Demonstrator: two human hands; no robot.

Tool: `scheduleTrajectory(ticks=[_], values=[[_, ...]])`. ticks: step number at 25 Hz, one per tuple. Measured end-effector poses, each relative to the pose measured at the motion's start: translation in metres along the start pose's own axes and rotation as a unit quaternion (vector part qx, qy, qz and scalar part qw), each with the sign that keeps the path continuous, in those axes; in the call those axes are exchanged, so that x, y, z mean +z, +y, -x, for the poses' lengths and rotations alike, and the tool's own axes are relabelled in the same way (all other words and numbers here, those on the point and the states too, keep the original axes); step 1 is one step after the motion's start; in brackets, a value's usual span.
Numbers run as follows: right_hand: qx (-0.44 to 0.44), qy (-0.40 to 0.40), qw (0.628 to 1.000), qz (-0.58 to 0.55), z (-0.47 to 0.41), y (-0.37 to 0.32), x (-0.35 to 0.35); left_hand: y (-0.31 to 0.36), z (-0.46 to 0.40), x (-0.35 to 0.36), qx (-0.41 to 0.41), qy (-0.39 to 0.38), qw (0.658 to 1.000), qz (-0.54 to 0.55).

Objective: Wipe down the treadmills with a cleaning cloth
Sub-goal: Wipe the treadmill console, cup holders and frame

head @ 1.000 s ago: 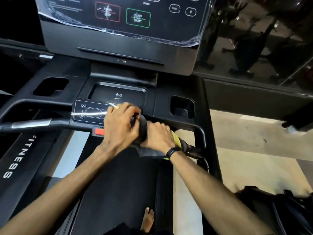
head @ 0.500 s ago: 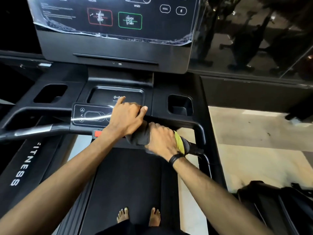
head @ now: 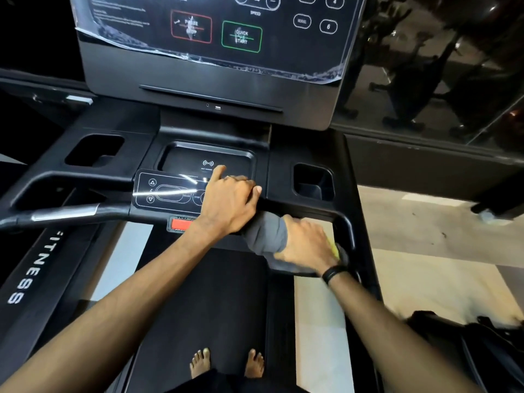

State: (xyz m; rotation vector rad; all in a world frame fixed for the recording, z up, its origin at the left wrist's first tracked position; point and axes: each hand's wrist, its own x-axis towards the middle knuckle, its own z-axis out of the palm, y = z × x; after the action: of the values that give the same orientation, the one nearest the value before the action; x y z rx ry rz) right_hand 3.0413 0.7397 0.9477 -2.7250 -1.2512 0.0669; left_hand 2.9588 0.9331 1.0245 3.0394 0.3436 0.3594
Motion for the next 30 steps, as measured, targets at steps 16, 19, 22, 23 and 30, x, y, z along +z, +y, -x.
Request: scheduleTrajectory(ticks=[16,19,22,23,30], values=[[0.146,-0.083,0.977,-0.133,0.029,0.043,-0.005,-0.007,0.001,0.004,0.001,0.011,1.000,0.029],[0.089,0.054,0.994,-0.034,0.048,0.039,0.012,-0.005,0.002,0.004,-0.001,0.020,0.999,0.035],[0.113,-0.142,0.978,-0.101,0.023,0.056,-0.020,-0.006,0.002,0.005,0.006,0.023,0.999,0.037],[0.118,-0.170,0.972,-0.112,0.020,0.056,-0.023,-0.007,0.002,0.005,0.006,0.025,0.999,0.039],[0.108,-0.042,0.990,-0.085,0.036,0.048,-0.004,-0.007,0.002,0.006,0.006,0.036,0.998,0.051]])
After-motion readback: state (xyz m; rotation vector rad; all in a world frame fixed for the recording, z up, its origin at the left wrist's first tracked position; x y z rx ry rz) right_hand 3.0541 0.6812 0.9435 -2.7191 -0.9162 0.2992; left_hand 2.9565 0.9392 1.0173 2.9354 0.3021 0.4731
